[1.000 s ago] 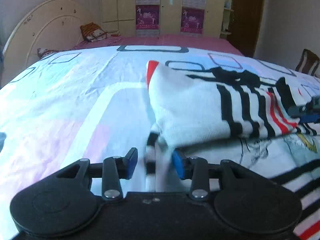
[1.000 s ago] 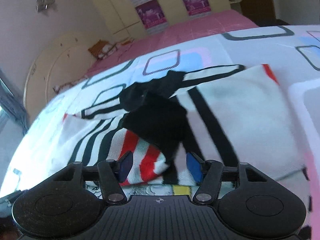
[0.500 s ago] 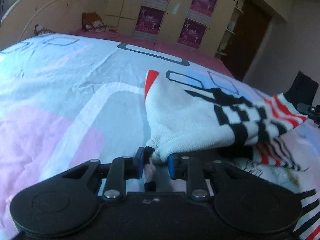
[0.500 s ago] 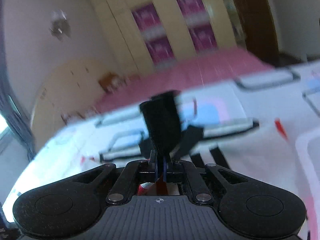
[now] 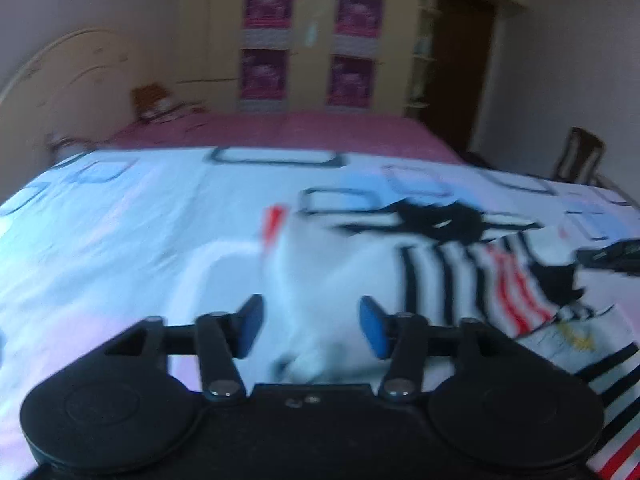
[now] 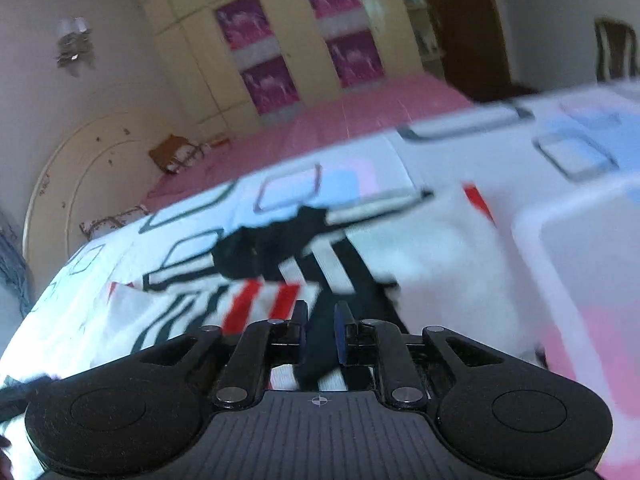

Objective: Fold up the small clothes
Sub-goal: 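Fold the sleeve across the body with the left tool and release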

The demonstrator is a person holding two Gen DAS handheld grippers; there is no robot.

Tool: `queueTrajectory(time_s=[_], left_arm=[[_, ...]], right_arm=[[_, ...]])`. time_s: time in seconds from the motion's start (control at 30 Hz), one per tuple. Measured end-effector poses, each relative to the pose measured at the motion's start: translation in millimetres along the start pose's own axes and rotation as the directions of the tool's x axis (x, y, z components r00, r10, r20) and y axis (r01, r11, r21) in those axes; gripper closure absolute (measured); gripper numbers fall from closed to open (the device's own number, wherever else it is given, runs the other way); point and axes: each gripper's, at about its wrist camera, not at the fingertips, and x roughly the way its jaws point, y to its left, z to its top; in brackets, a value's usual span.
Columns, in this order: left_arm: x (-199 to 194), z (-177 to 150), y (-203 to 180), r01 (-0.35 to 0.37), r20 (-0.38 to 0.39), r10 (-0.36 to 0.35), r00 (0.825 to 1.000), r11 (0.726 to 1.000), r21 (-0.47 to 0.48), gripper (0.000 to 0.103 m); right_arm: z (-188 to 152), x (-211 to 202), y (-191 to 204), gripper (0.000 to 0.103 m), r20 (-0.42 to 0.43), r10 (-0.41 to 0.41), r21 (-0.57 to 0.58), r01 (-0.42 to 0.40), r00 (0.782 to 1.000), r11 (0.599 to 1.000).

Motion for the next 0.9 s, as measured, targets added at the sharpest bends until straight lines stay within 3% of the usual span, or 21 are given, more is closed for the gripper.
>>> queueTrajectory(time_s=[0.07,0.13,0.17,0.23,0.3,0.37,0.43,0.47,0.5,0.53,0.63,0.67,0.7,0.73,0.77,0.8,0.83,0.87,0.9], left_arm=[[26,6,-16,0.05,-0.014,-0.05,0.999,0.998,0.029,0.033],[63,3,-27,0.033,-0.108,-0.023,0.994,0.995,0.09,0.034],[77,1,-25,0.016,-0.161,0.0,0.987,0.995,0.098,0.036],[82,5,-12,0.033,-0.129,-0.026,0.991,0.998,0.045,0.034],[91,16,-2,0.052,-0.129,-0.054,0.99,0.998,-0.018,0.033],[104,31,-3,0.052,-0.111,-0.051,0.993,0.999,0.011,0.032],[128,44,2,-0.003,-0.137,0.01,0.991,0.999,0.048,0.032],[143,48,13,-0.047,-0.161,0.052,0.986,0.998,0.04,0.029],[153,49,29,-0.051,-0.172,0.051,0.984,0.999,0.003,0.01],[157,49,42,-0.055,-0.181,0.046,0.982,0.997,-0.045,0.008],[140,52,54,-0.065,-0.152,0.054,0.987,0.996,-0.069,0.021],[129,53,50,-0.063,-0.127,0.053,0.991,0.995,-0.081,0.023],[116,53,38,-0.019,-0.089,0.012,0.996,0.996,-0.082,0.023],[107,52,23,0.011,-0.062,-0.015,0.998,0.998,-0.057,0.022],[101,50,5,0.027,-0.046,-0.028,0.999,0.999,-0.02,0.022],[97,47,-17,0.051,-0.045,-0.05,0.998,0.999,0.014,0.021],[97,43,-33,0.084,-0.053,-0.082,0.995,0.996,0.031,0.021],[99,37,-49,0.114,-0.067,-0.11,0.992,0.992,0.051,0.024],[106,30,-61,0.101,-0.091,-0.093,0.991,0.992,0.08,0.026]], right_arm=[[0,24,7,0.088,-0.065,-0.037,-0.046,0.034,0.997,0.998],[-9,53,4,0.089,-0.167,-0.161,-0.089,0.148,0.973,0.985],[-8,54,0,0.089,-0.156,-0.169,-0.077,0.159,0.973,0.984],[0,51,1,0.089,-0.135,-0.182,-0.082,0.172,0.974,0.982],[8,53,5,0.089,-0.09,-0.145,-0.111,0.135,0.985,0.985],[15,70,7,0.089,-0.116,-0.123,-0.122,0.109,0.986,0.987],[22,94,8,0.089,-0.126,-0.145,-0.167,0.123,0.981,0.978],[25,105,4,0.089,-0.136,-0.184,-0.17,0.16,0.973,0.972],[28,108,-5,0.09,-0.141,-0.202,-0.152,0.181,0.969,0.972],[34,110,-13,0.09,-0.134,-0.193,-0.116,0.178,0.972,0.977],[44,102,-7,0.089,-0.117,-0.214,-0.126,0.199,0.97,0.972],[44,95,1,0.079,-0.104,-0.176,-0.133,0.162,0.979,0.978],[42,89,9,0.062,-0.103,-0.123,-0.142,0.108,0.987,0.984],[38,85,20,0.029,-0.096,-0.083,-0.159,0.067,0.992,0.985],[31,81,35,0.027,-0.083,-0.033,-0.198,0.016,0.996,0.98],[25,81,47,0.027,-0.094,0.002,-0.229,-0.024,0.996,0.973],[19,83,59,0.034,-0.111,0.03,-0.254,-0.058,0.993,0.965],[11,88,70,0.048,-0.146,0.057,-0.279,-0.096,0.988,0.955],[7,96,77,0.063,-0.174,0.042,-0.303,-0.094,0.984,0.948]])
